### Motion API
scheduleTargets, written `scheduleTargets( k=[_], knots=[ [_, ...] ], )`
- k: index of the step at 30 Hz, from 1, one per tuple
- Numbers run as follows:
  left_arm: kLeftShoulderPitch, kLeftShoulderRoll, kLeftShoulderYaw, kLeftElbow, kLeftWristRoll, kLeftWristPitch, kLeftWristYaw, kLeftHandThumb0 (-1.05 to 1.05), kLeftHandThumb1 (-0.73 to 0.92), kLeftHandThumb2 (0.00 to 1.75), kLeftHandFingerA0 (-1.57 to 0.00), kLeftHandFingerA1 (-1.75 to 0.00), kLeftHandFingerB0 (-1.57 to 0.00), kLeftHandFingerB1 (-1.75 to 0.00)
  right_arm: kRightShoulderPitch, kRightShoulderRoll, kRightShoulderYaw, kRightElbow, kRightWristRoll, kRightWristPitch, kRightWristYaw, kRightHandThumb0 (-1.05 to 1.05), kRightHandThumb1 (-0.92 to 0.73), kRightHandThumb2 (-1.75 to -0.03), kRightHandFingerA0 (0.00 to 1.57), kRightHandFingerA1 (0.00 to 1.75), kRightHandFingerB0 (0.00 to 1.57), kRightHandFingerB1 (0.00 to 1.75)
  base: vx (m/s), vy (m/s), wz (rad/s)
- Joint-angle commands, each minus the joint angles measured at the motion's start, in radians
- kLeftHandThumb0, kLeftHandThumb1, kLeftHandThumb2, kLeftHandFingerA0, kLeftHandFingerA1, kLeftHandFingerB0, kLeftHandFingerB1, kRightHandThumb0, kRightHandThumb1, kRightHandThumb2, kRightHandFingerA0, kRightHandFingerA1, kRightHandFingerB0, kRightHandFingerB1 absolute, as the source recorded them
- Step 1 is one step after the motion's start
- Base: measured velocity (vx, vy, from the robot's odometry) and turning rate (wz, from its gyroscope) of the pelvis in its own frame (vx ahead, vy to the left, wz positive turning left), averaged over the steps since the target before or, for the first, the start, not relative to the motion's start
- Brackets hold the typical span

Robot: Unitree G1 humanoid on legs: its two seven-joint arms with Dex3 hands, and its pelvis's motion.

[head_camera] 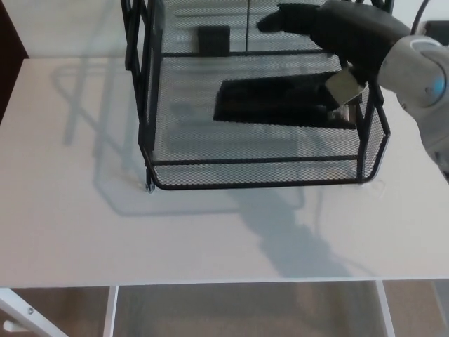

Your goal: The robot walks towards a desk on which a file tray is kept in the middle and a stapler is kept to its right. The robot lifts the stapler using its right hand and places it on the file tray.

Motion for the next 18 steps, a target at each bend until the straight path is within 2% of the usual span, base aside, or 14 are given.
scheduleTargets(
  k=[1, 2, 7, 10, 11, 14, 15, 16, 18],
  knots=[
    [0.008, 0.014, -0.002, -0.01, 0.0, -0.027, 0.003, -1.05, 0.71, 1.28, -0.45, -0.91, -0.1, -0.7, -0.028, -0.038, 0.025, -0.029, -0.058, 0.018, 0.036, -0.78, -0.48, -0.79, 0.0, 0.0, 0.0, 0.13, 0.0, 0.0, 0.0],
    [0.01, 0.013, -0.005, -0.008, 0.004, -0.038, 0.005, -1.05, 0.72, 1.28, -0.47, -0.92, -0.11, -0.69, -0.038, -0.044, 0.034, -0.05, -0.074, 0.036, 0.052, -0.89, -0.53, -0.83, 0.0, 0.0, 0.0, 0.07, 0.0, 0.0, 0.0],
    [0.012, 0.024, -0.008, -0.012, 0.004, -0.035, -0.004, -1.05, 0.71, 1.29, -0.43, -0.89, -0.08, -0.69, -0.052, -0.041, 0.043, -0.08, -0.095, 0.06, 0.065, -0.92, -0.54, -0.85, 0.0, 0.0, 0.0, 0.06, 0.0, 0.0, 0.0],
    [0.01, 0.024, -0.009, -0.008, 0.004, -0.029, 0.002, -1.05, 0.71, 1.29, -0.48, -0.91, -0.1, -0.68, -0.078, -0.042, 0.055, -0.105, -0.122, 0.083, 0.09, -0.94, -0.56, -0.87, 0.0, 0.0, 0.0, 0.06, 0.0, 0.0, 0.0],
    [0.011, 0.024, -0.01, -0.006, 0.005, -0.033, 0.004, -1.05, 0.71, 1.28, -0.49, -0.91, -0.1, -0.68, -0.089, -0.045, 0.055, -0.109, -0.126, 0.081, 0.096, -1.0, -0.6, -0.95, 0.0, 0.1, 0.0, 0.03, 0.0, 0.0, 0.0],
    [0.014, 0.023, -0.009, -0.008, 0.003, -0.038, 0.002, -1.05, 0.71, 1.28, -0.48, -0.91, -0.1, -0.7, -0.131, -0.058, 0.039, -0.136, -0.12, 0.088, 0.125, -1.0, -0.61, -0.96, 0.0, 0.1, 0.0, 0.04, 0.0, 0.0, 0.0],
    [0.017, 0.025, -0.014, -0.009, 0.008, -0.042, -0.001, -1.05, 0.7, 1.28, -0.45, -0.91, -0.1, -0.71, -0.155, -0.07, 0.015, -0.159, -0.115, 0.114, 0.146, -0.88, -0.72, -0.61, 0.0, 0.0, 0.0, 0.08, 0.0, 0.0, 0.0],
    [0.016, 0.024, -0.011, -0.007, 0.005, -0.04, 0.0, -1.05, 0.7, 1.27, -0.45, -0.91, -0.1, -0.7, -0.16, -0.088, -0.013, -0.178, -0.098, 0.099, 0.138, -1.02, -0.63, -0.99, 0.0, 0.09, 0.0, 0.06, 0.0, 0.0, 0.0],
    [0.018, 0.02, -0.011, -0.004, 0.006, -0.035, 0.007, -1.05, 0.71, 1.27, -0.49, -0.93, -0.13, -0.71, -0.171, -0.098, -0.036, -0.2, -0.086, 0.117, 0.16, -1.05, -0.64, -1.0, 0.0, 0.07, 0.0, 0.04, 0.0, 0.0, 0.0]
  ],
)
